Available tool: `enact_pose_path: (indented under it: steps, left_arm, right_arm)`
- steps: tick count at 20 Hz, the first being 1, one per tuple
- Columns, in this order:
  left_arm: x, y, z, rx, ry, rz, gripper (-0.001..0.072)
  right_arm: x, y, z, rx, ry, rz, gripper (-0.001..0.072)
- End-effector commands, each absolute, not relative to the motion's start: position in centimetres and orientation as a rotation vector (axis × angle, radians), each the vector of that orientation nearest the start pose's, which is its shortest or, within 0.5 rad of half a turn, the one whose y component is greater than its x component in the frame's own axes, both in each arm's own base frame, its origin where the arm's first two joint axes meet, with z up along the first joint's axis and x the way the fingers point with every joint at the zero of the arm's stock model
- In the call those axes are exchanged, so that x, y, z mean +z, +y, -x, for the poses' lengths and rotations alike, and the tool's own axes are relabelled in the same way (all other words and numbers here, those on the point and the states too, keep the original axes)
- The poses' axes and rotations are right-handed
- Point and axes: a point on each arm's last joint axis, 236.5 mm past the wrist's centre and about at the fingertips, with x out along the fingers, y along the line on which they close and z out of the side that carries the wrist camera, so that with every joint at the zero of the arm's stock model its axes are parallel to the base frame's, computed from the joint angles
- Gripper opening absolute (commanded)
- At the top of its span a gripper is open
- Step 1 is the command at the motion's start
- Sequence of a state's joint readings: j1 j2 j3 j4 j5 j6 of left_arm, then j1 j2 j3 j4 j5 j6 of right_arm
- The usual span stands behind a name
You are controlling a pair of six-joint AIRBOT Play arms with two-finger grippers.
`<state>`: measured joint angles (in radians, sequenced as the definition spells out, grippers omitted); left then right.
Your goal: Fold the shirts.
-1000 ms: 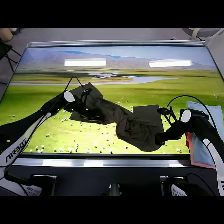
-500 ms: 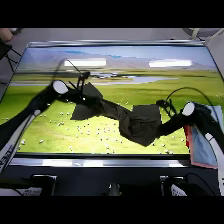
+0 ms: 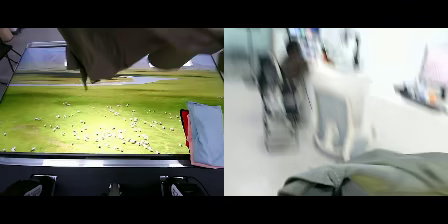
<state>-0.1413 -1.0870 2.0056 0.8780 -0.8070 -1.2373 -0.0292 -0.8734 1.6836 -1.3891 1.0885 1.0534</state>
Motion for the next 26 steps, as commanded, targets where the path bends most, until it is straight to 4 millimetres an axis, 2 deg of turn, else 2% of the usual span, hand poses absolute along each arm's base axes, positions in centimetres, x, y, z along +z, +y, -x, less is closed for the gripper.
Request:
enact_pose_path:
  steps: [1, 3, 5, 7, 8, 10, 12, 13, 17, 18, 19, 20, 21, 23, 24, 26]
  left_arm:
    - [62.9, -11.7, -24.7, -0.544, -0.457, 0.121, 0.0021]
    - [63.4, -11.2, -23.5, -0.525, -0.480, 0.102, 0.0021]
    - [62.8, -10.5, -24.5, -0.475, -0.462, 0.061, 0.0021]
    - [61.1, -10.4, -27.2, -0.456, -0.403, 0.067, 0.0021]
    - [59.6, -10.5, -29.1, -0.455, -0.359, 0.075, 0.0021]
    - [54.9, -11.1, -34.4, -0.459, -0.218, 0.101, 0.0021]
    - [48.2, -12.4, -40.6, -0.472, -0.041, 0.123, 0.0021]
    - [44.3, -13.3, -43.7, -0.481, 0.046, 0.137, 0.0021]
    - [31.2, -18.0, -55.7, -0.472, 0.180, 0.118, 0.0020]
    - [27.6, -19.0, -57.7, -0.470, 0.236, 0.136, 0.0020]
    - [22.9, -19.9, -59.3, -0.468, 0.340, 0.202, 0.0021]
    - [18.2, -20.7, -59.8, -0.467, 0.467, 0.273, 0.0021]
    - [13.2, -21.6, -59.3, -0.470, 0.624, 0.331, 0.0021]
    - [6.1, -22.7, -56.5, -0.469, 0.909, 0.412, 0.0024]
    - [3.9, -22.6, -54.6, -0.483, 1.028, 0.403, 0.0112]
    - [1.6, -20.6, -50.1, -0.510, 1.253, 0.358, 0.0704]
  right_arm:
    - [44.6, 4.0, -29.2, 0.210, 0.161, 0.354, 0.0016]
    - [42.5, 4.7, -28.1, 0.260, 0.249, 0.350, 0.0016]
    - [40.2, 4.9, -27.5, 0.291, 0.351, 0.355, 0.0016]
    - [37.1, 5.0, -27.3, 0.321, 0.486, 0.335, 0.0016]
    - [34.5, 5.0, -27.0, 0.346, 0.608, 0.312, 0.0016]
    - [28.4, 5.0, -26.4, 0.407, 0.880, 0.279, 0.0016]
    - [22.2, 5.0, -26.8, 0.450, 1.082, 0.245, 0.0016]
    - [19.1, 5.1, -27.7, 0.455, 1.131, 0.222, 0.0016]
    - [7.8, 4.7, -34.8, 0.344, 1.076, 0.094, 0.0017]
    - [5.6, 4.5, -35.6, 0.314, 1.085, 0.061, 0.0017]
    - [3.5, 4.4, -35.9, 0.294, 1.114, 0.033, 0.0017]
    - [1.9, 4.4, -35.7, 0.293, 1.156, 0.021, 0.0017]
    - [0.5, 4.4, -35.7, 0.297, 1.197, 0.013, 0.0017]
    - [-1.0, 4.7, -35.5, 0.311, 1.242, -0.002, 0.0017]
    - [-1.3, 4.7, -35.5, 0.316, 1.247, 0.005, 0.0017]
    - [-1.3, 4.7, -35.5, 0.329, 1.246, 0.023, 0.0017]
